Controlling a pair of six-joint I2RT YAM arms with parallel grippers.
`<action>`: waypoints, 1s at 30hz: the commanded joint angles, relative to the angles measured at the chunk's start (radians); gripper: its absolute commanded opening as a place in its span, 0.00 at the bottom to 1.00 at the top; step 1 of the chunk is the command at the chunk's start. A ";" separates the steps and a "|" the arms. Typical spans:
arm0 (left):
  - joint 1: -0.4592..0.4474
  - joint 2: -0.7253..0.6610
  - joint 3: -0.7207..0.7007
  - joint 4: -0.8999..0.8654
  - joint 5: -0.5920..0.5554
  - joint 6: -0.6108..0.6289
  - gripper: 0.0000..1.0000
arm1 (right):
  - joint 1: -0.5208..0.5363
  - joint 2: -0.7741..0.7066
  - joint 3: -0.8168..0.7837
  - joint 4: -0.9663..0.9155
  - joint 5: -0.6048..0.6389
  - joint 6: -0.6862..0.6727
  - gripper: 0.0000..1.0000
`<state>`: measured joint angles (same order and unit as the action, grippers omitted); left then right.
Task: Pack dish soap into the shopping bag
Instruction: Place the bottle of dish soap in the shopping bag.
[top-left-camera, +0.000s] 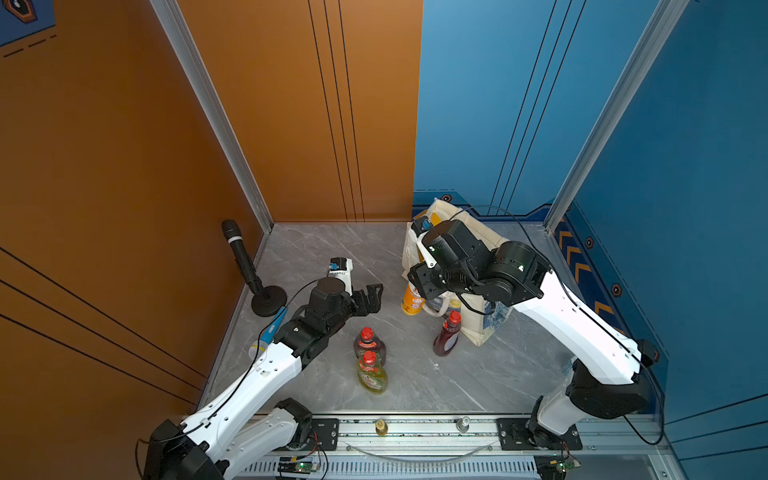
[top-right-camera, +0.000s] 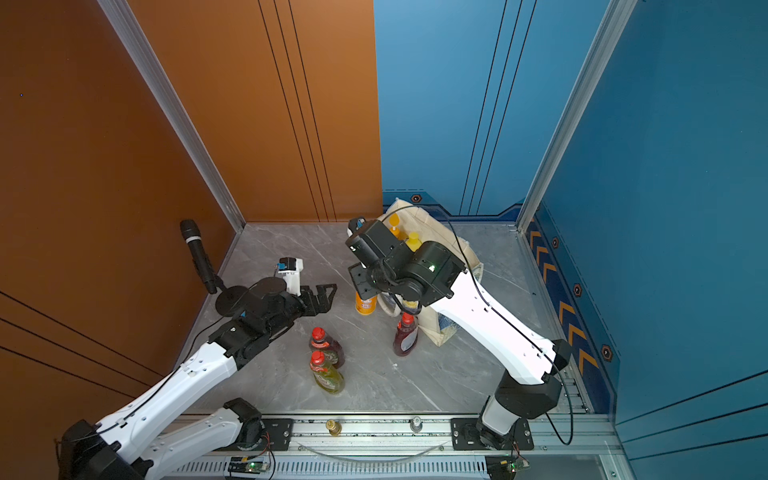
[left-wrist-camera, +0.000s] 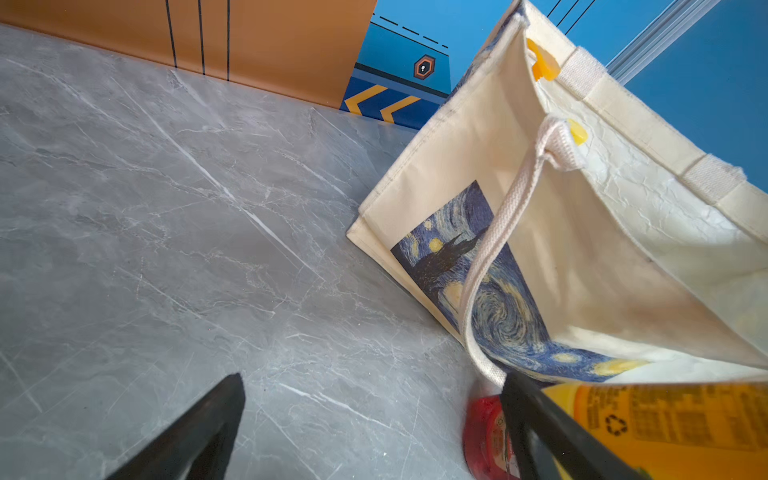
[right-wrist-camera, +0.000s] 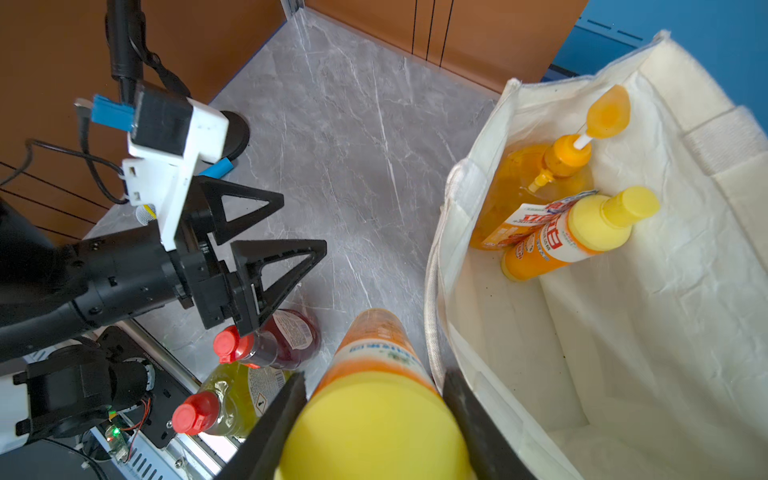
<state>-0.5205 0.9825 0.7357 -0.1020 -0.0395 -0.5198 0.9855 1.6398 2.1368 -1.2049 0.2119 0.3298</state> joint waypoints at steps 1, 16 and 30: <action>-0.010 0.004 0.027 0.001 0.020 0.014 0.98 | -0.019 -0.004 0.084 0.015 -0.008 -0.032 0.25; -0.017 0.034 0.043 0.005 0.015 0.010 0.98 | -0.129 -0.005 0.241 0.015 -0.091 -0.037 0.24; -0.088 0.139 0.090 0.047 0.028 -0.003 0.98 | -0.212 -0.060 0.308 0.033 -0.109 -0.047 0.20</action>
<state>-0.5957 1.1042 0.7860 -0.0769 -0.0326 -0.5205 0.7853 1.6440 2.3829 -1.2499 0.1226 0.2985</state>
